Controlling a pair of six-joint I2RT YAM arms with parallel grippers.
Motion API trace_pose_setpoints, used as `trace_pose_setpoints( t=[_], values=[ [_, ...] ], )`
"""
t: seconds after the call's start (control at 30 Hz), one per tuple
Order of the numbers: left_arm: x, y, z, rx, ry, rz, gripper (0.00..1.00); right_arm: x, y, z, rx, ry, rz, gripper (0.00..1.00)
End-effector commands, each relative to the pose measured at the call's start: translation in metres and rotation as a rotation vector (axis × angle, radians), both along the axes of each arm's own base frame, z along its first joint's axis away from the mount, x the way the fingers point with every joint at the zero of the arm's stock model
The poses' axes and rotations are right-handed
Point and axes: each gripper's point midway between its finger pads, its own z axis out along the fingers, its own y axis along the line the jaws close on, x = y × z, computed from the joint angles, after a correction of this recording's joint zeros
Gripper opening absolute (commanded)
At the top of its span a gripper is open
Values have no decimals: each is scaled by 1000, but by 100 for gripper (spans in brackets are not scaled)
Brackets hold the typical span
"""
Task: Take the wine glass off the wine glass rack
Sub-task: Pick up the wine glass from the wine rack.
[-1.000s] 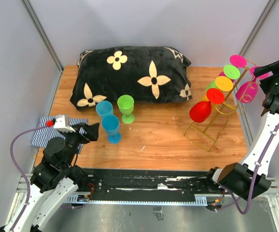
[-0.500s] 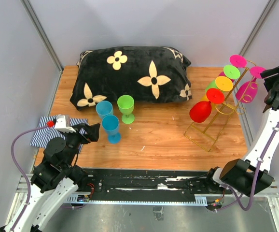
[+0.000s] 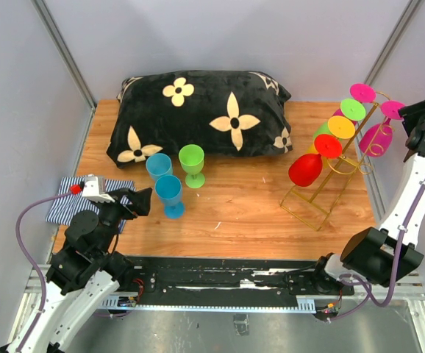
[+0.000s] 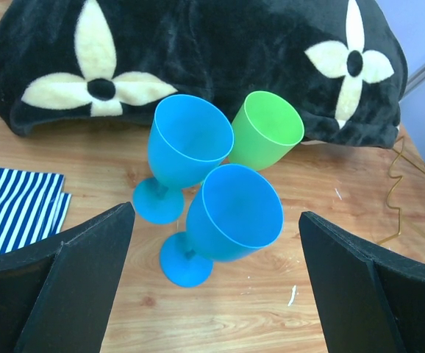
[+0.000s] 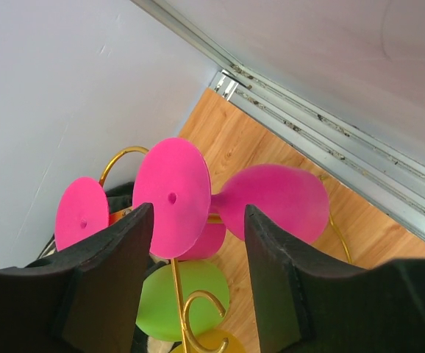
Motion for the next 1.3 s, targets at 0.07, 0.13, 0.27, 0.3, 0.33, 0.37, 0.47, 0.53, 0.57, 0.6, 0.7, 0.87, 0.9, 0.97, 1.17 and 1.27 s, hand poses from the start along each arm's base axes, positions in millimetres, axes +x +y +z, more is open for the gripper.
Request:
trace_pose_setpoints(
  t=[0.07, 0.13, 0.27, 0.3, 0.33, 0.37, 0.47, 0.53, 0.57, 0.6, 0.7, 0.87, 0.9, 0.97, 1.17, 1.27],
  values=[
    [1, 1, 4, -8, -24, 3, 100, 2, 1, 8, -16, -6, -12, 54],
    [1, 0, 4, -7, -23, 2, 100, 5, 0, 6, -13, -2, -5, 54],
    [1, 0, 4, -9, -24, 1, 100, 13, 3, 3, 0, -4, 19, 51],
    [1, 1, 4, -9, -24, 2, 100, 15, 3, 4, -1, -5, 25, 50],
    [1, 1, 5, -9, -25, 3, 100, 16, 3, 6, -2, -8, 31, 50],
    [1, 1, 4, -10, -25, 4, 100, 17, 4, 6, 1, -8, 36, 50],
    [1, 1, 5, -11, -26, 5, 100, 21, 8, 5, -8, -2, 44, 44],
    [1, 1, 5, -11, -26, 5, 100, 22, 8, 3, -8, 1, 43, 44],
    [1, 1, 4, -10, -25, 5, 100, 23, 8, 2, -5, 1, 42, 44],
    [0, 1, 5, -11, -28, 5, 100, 23, 8, 1, -2, 1, 43, 44],
    [1, 1, 5, -10, -26, 6, 100, 26, 10, 1, -1, -1, 52, 44],
    [1, 1, 5, -12, -27, 6, 100, 22, 9, 2, -22, 4, 38, 33],
    [0, 1, 5, -11, -28, 5, 100, 20, 10, 2, -30, 5, 37, 32],
    [1, 1, 4, -11, -26, 6, 100, 17, 10, 3, -45, 4, 28, 28],
    [1, 1, 4, -10, -24, 4, 100, 18, 13, 2, -55, 4, 32, 12],
    [1, 1, 4, -10, -24, 4, 100, 13, 11, 3, -65, 6, 9, 10]
  ],
)
